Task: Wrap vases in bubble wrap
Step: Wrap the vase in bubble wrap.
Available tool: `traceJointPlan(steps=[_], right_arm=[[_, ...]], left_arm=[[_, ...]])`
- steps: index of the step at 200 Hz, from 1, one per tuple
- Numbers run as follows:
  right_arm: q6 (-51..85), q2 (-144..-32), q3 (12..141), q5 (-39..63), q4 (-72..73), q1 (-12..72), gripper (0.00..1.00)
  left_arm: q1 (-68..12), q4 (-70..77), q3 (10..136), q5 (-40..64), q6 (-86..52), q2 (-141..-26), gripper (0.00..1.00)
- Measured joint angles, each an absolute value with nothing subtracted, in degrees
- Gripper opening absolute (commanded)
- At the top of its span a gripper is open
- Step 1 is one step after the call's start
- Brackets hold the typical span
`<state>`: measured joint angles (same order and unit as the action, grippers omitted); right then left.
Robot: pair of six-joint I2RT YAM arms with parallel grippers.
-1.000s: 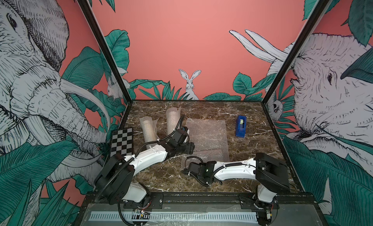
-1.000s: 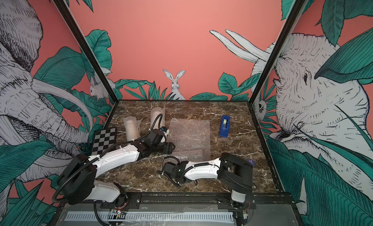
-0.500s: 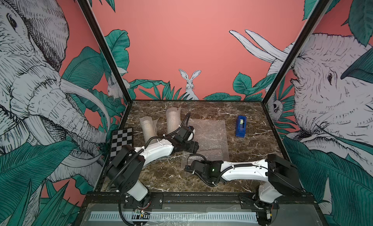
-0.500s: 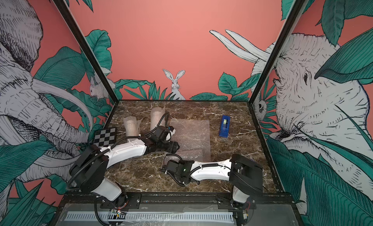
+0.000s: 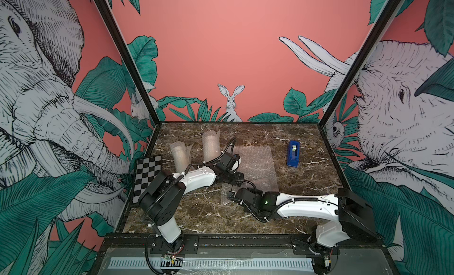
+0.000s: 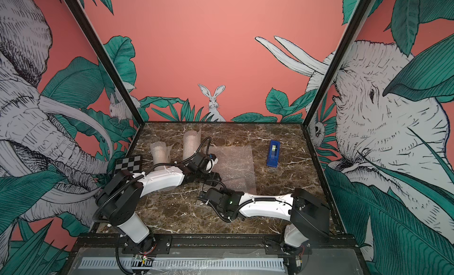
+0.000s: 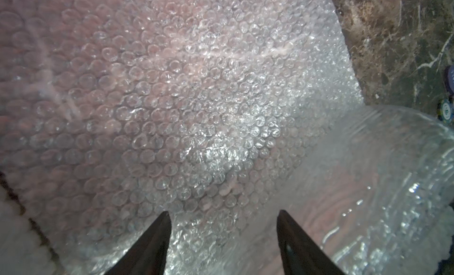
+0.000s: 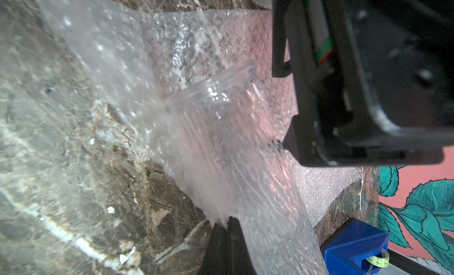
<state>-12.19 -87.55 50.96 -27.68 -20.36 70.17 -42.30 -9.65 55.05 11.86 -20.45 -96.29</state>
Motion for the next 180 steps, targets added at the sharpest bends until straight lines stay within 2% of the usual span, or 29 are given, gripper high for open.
traceJointPlan(steps=[92,112,154,180], right_arm=[[-13.1,-88.6,51.5,-27.9,-15.7,66.3,0.0],[-13.3,-88.6,51.5,-27.8,-13.9,65.0,0.07],[-13.4,-88.6,51.5,-26.3,-11.9,63.1,0.09],[-13.2,-88.7,51.5,-25.1,-10.4,61.7,0.13]], left_arm=[[-42.3,-6.7,55.4,10.7,-20.3,-97.1,0.67],[-42.3,-6.1,55.3,10.0,-20.4,-96.9,0.67],[-42.3,-5.7,55.3,8.7,-21.0,-96.7,0.67],[-42.3,-5.9,55.3,7.6,-21.5,-95.4,0.71]])
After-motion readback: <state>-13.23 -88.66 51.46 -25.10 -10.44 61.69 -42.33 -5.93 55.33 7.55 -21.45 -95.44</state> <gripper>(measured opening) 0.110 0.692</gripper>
